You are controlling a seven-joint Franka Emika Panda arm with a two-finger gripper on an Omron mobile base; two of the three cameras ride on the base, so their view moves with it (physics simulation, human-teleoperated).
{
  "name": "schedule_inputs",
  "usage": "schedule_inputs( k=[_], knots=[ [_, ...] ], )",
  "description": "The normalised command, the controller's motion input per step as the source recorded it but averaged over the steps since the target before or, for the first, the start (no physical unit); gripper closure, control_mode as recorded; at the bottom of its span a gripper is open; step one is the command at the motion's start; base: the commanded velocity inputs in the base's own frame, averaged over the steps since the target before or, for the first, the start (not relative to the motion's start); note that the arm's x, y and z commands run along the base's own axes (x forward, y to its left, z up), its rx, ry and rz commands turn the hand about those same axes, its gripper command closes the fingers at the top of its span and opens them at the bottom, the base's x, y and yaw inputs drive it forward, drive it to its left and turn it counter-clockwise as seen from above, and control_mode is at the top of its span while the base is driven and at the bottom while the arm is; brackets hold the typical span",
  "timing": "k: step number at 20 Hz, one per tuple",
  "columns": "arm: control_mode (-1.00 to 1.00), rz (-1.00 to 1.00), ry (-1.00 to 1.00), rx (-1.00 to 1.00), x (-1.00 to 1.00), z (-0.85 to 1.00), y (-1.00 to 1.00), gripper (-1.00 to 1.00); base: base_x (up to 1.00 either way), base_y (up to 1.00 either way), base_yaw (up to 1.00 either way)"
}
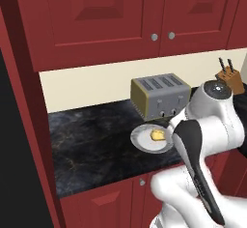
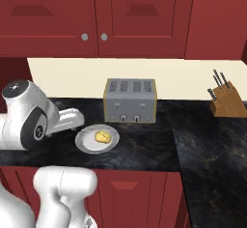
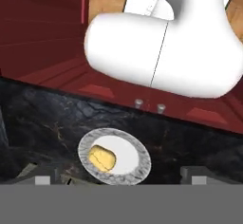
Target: Pick potato from the fridge and place it on the plate on the counter.
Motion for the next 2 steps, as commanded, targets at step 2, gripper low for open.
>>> schedule_inputs(
  k=[2],
  knots=[
    [-1.00,0.00,-0.39,-0.17,-0.65,0.15,0.26,-1.00,0.00,0.00,0.00]
  ],
)
